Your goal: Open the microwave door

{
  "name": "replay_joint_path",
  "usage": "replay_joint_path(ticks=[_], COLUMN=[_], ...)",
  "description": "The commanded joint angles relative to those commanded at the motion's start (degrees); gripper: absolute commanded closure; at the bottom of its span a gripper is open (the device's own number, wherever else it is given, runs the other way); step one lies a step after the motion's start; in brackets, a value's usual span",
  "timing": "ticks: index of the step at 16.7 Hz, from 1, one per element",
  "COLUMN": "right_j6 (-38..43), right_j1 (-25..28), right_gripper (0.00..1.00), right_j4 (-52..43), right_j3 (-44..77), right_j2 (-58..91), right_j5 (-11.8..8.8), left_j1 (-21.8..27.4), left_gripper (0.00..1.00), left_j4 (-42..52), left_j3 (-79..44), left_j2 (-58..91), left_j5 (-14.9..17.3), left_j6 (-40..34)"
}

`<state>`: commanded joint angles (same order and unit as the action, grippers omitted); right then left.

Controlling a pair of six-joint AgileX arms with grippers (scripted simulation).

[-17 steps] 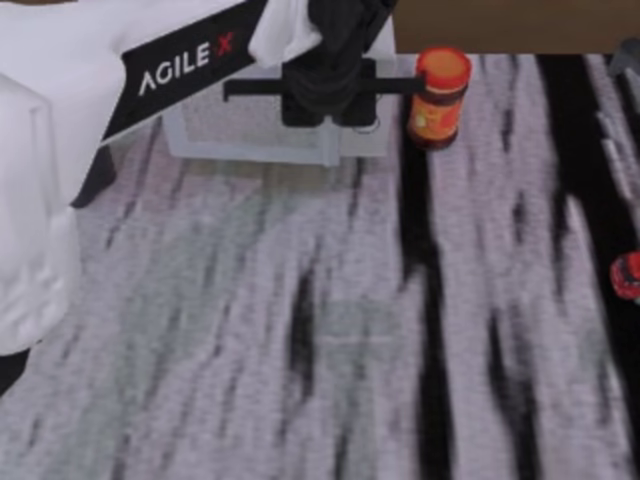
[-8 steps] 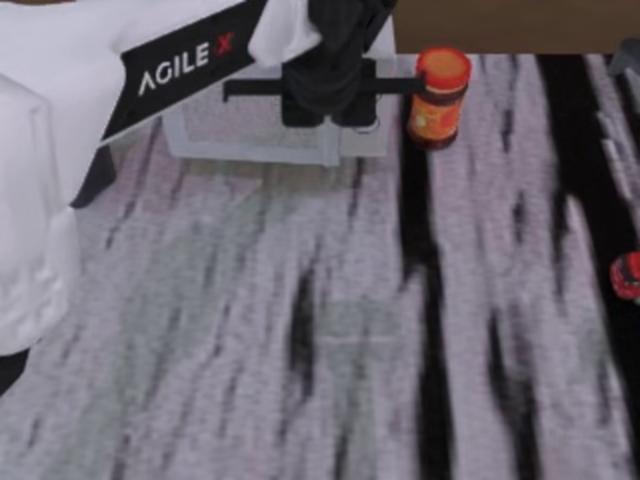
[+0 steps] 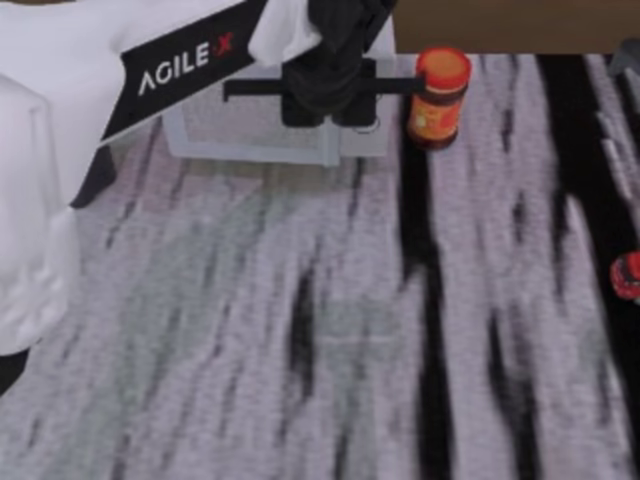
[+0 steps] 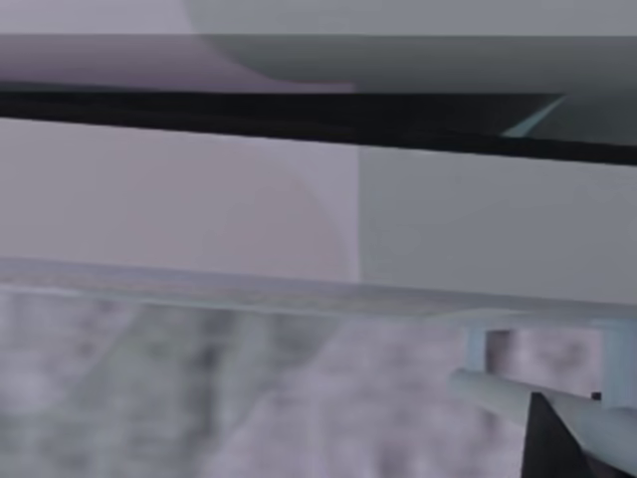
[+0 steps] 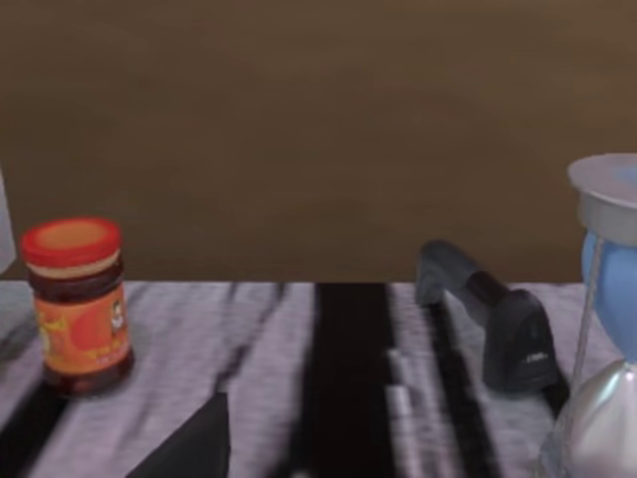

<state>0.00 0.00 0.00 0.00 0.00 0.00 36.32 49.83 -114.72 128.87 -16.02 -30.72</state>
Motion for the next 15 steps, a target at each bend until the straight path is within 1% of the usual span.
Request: replay_joint_path(ticks=[6,15], right_j6=[0.0,0.0], right_j1=[0.0,0.0], right_gripper=[0.00,0.00], right_j4=[0.0,0.0], right_j3=[0.0,0.0], right_j2=[0.0,0.0], right_j5=[0.0,0.0], left_j1=[-0.6,-0.6], left_gripper=[1.00,1.00], left_j4=[-2.0,-2.1], left_j3=[4.1,4.1], left_j2=[-2.5,-2.5], left_j5=[0.6,0.6], left_j6=[2.5,2.5])
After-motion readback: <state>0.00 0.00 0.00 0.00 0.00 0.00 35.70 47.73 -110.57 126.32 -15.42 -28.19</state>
